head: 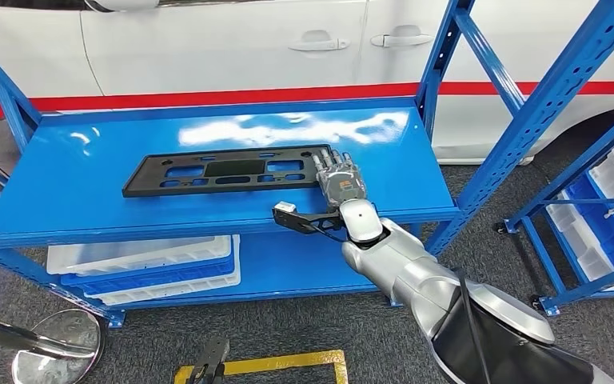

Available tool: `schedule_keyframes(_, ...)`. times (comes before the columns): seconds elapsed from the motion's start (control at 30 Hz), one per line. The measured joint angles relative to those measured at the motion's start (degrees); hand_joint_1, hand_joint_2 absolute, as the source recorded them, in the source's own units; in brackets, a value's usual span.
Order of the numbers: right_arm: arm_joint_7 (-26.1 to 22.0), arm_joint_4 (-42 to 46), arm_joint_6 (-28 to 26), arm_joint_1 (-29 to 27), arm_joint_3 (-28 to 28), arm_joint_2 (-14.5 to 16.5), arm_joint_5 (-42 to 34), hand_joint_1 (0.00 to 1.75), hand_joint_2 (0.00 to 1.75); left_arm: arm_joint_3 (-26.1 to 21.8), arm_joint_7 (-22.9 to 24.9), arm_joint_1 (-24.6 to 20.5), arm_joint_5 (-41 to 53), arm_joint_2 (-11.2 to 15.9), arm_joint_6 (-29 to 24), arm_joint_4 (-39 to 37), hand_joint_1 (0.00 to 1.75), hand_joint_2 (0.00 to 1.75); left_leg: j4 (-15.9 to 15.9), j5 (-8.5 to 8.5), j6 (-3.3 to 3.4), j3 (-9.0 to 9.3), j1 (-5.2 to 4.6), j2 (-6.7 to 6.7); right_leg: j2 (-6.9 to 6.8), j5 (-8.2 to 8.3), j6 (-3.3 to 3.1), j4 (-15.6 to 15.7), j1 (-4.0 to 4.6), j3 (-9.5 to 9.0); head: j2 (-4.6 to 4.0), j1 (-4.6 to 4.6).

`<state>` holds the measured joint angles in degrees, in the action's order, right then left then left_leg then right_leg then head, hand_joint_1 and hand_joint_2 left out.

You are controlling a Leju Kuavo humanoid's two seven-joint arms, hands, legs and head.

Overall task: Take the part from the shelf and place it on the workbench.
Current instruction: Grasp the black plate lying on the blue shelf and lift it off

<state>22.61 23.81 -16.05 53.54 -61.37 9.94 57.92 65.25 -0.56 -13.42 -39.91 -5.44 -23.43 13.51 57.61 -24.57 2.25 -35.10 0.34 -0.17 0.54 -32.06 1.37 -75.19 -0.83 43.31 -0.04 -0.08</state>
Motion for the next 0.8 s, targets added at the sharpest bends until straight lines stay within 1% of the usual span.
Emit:
schedule_keyframes(0.03,0.2,-0.1,-0.1,0.0,0.0,-0.2,0.0,0.0,0.44,0.0,0.0,0.1,0.0,0.0,0.0,0.0,0.0,0.0,0.2,-0.09,-0.06,0.0,0.04,-0.02,-0.02,1.29,0.13,1.3,-0.17,-0.7,0.0,0.02)
schedule_keyframes(0.07,0.3,-0.3,-0.1,0.1,0.0,-0.4,0.1,0.0,0.0,0.0,0.0,0.1,0.0,-0.1,0.0,0.0,0.0,0.0,0.5,-0.28,-0.23,-0.03,0.08,-0.06,-0.06,3.22,0.27,4.4,-0.37,-2.29,0.0,0.05)
schedule_keyframes(0.1,0.3,-0.4,-0.2,0.2,0.0,-0.5,0.1,0.0,0.0,0.0,-0.1,0.1,0.1,-0.1,0.0,0.0,0.0,0.0,0.9,-0.55,-0.54,-0.15,0.05,-0.1,-0.07,4.71,0.38,8.0,-0.5,-4.13,0.0,0.11)
schedule_keyframes(0.13,0.3,-0.4,-0.4,0.4,0.0,-0.6,0.1,0.0,0.0,0.0,-0.1,0.1,0.1,-0.1,0.0,0.0,0.0,0.0,1.5,-0.85,-0.87,-0.39,-0.03,-0.13,-0.04,5.7,0.23,11.1,-0.56,-5.68,0.0,0.15)
schedule_keyframes(0.17,0.3,-0.5,-0.6,0.5,0.0,-0.6,0.2,0.0,0.0,0.0,-0.1,0.1,0.1,-0.1,0.0,0.0,0.0,0.0,1.9,-1.04,-1.2,-0.64,-0.14,-0.15,-0.02,6.05,-0.02,13.0,-0.54,-6.6,0.0,0.17)
schedule_keyframes(0.2,0.3,-0.5,-0.9,0.6,0.0,-0.7,0.2,0.0,0.0,0.0,-0.1,0.0,0.1,-0.1,0.0,0.0,0.0,0.0,2.1,-1.12,-1.44,-0.87,-0.25,-0.16,0.03,5.83,-0.38,13.7,-0.43,-6.87,0.0,0.19)
schedule_keyframes(0.27,0.3,-0.5,-1.4,0.6,0.0,-0.8,0.2,0.0,0.0,0.0,-0.2,0.1,0.2,-0.2,0.0,0.0,0.0,0.0,2.2,-1.16,-1.79,-1.08,-0.21,-0.14,0.07,5.91,-1.23,13.9,-0.37,-6.82,0.0,0.15)
schedule_keyframes(0.3,0.3,-0.5,-1.7,0.6,0.0,-0.8,0.2,0.0,0.0,0.0,-0.2,0.2,0.3,-0.2,0.0,0.0,0.0,0.0,2.7,-1.58,-2.01,-1.27,-0.15,-0.11,0.09,5.99,-1.58,14.0,-0.43,-6.85,0.0,0.09)
schedule_keyframes(0.33,0.2,-0.5,-2.2,0.6,0.0,-0.9,0.2,0.0,0.0,0.0,-0.2,0.2,0.4,-0.2,0.0,0.0,0.0,0.0,4.1,-2.48,-2.29,-1.82,-0.08,-0.08,0.08,6.05,-1.92,14.0,-0.54,-6.9,0.0,-0.05)
schedule_keyframes(0.37,-0.1,-0.5,-2.7,0.6,0.0,-0.9,0.2,0.0,0.0,0.0,-0.2,0.2,0.5,-0.2,0.0,0.0,0.0,0.0,6.5,-3.93,-2.57,-2.9,0.0,-0.05,0.08,6.08,-2.17,14.1,-0.63,-6.95,0.0,-0.19)
schedule_keyframes(0.43,-0.9,-0.5,-3.8,0.6,0.0,-0.8,-0.3,0.0,0.0,0.0,-0.3,0.2,0.7,-0.3,0.0,0.0,0.0,0.0,13.7,-7.21,-2.99,-6.23,0.12,-0.04,0.07,6.04,-2.43,14.1,-0.55,-6.96,0.0,-0.43)
schedule_keyframes(0.47,-1.5,-0.5,-4.4,0.6,0.1,-0.8,-0.8,0.0,0.0,0.0,-0.3,0.3,0.8,-0.3,0.1,0.0,0.0,0.0,16.7,-8.1,-3.06,-7.74,0.16,-0.04,0.07,6.02,-2.49,14.1,-0.47,-6.98,0.0,-0.43)
schedule_keyframes(0.5,-2.2,-0.5,-5.1,0.6,0.1,-0.8,-1.4,0.0,0.0,0.0,-0.3,0.3,0.9,-0.3,0.1,0.0,0.0,0.0,18.0,-7.94,-3.0,-8.47,0.17,-0.04,0.08,5.98,-2.54,14.1,-0.38,-7.03,0.0,-0.44)
schedule_keyframes(0.53,-3.0,-0.5,-5.8,0.6,0.3,-0.8,-2.3,0.0,0.0,0.0,-0.3,0.4,1.0,-0.3,0.1,0.0,0.0,0.0,17.0,-6.74,-2.81,-8.16,0.15,-0.04,0.09,5.93,-2.57,14.1,-0.29,-7.13,0.0,-0.44)
schedule_keyframes(0.57,-3.9,-0.4,-6.5,0.6,0.5,-0.8,-3.1,0.0,0.0,0.0,-0.3,0.4,1.2,-0.3,0.1,0.0,0.0,0.0,14.0,-4.73,-2.48,-6.81,0.1,-0.04,0.13,5.86,-2.59,14.1,-0.2,-7.29,0.0,-0.43)
schedule_keyframes(0.6,-4.8,-0.2,-7.2,0.6,0.8,-0.8,-4.1,0.0,0.0,0.0,-0.3,0.4,1.3,-0.3,0.1,0.0,0.0,0.0,10.0,-2.79,-2.01,-5.0,-0.04,-0.04,0.15,5.77,-2.58,14.1,-0.16,-7.46,0.0,-0.43)
schedule_keyframes(0.63,-5.8,-0.1,-8.0,0.6,1.1,-0.8,-5.0,0.0,0.0,0.0,-0.3,0.4,1.6,-0.3,0.1,0.0,0.0,0.0,6.5,-1.43,-1.59,-3.26,-0.24,-0.06,0.18,5.7,-2.46,14.1,-0.06,-7.54,0.0,-0.4)
schedule_keyframes(0.67,-6.8,0.1,-8.8,0.6,1.4,-0.8,-5.9,0.0,0.0,0.0,-0.3,0.4,1.8,-0.3,0.1,0.0,0.0,0.0,3.8,-0.78,-1.25,-1.99,-0.45,-0.08,0.2,5.67,-2.27,14.1,-0.02,-7.54,0.0,-0.42)
schedule_keyframes(0.7,-7.9,0.2,-9.4,0.6,1.7,-0.8,-6.8,0.0,0.0,0.0,-0.3,0.4,2.0,-0.3,0.1,0.0,0.0,0.0,2.6,-0.79,-1.04,-1.4,-0.65,-0.11,0.2,5.68,-2.04,14.2,-0.01,-7.49,0.0,-0.41)
schedule_keyframes(0.73,-8.8,0.4,-10.0,0.5,2.0,-0.8,-7.7,0.0,0.0,0.0,-0.2,0.4,2.3,-0.3,0.2,0.0,0.0,0.0,2.3,-0.91,-0.97,-1.2,-0.77,-0.17,0.19,5.74,-1.74,14.3,0.01,-7.45,0.0,-0.43)
schedule_keyframes(0.8,-10.4,0.8,-11.0,0.4,2.5,-0.8,-9.3,0.0,0.0,0.0,0.0,0.6,2.8,-0.2,0.3,0.0,0.0,0.0,1.5,-0.64,-0.68,-0.86,-0.55,-0.16,0.09,5.55,-1.09,14.3,0.02,-7.44,0.0,-0.39)
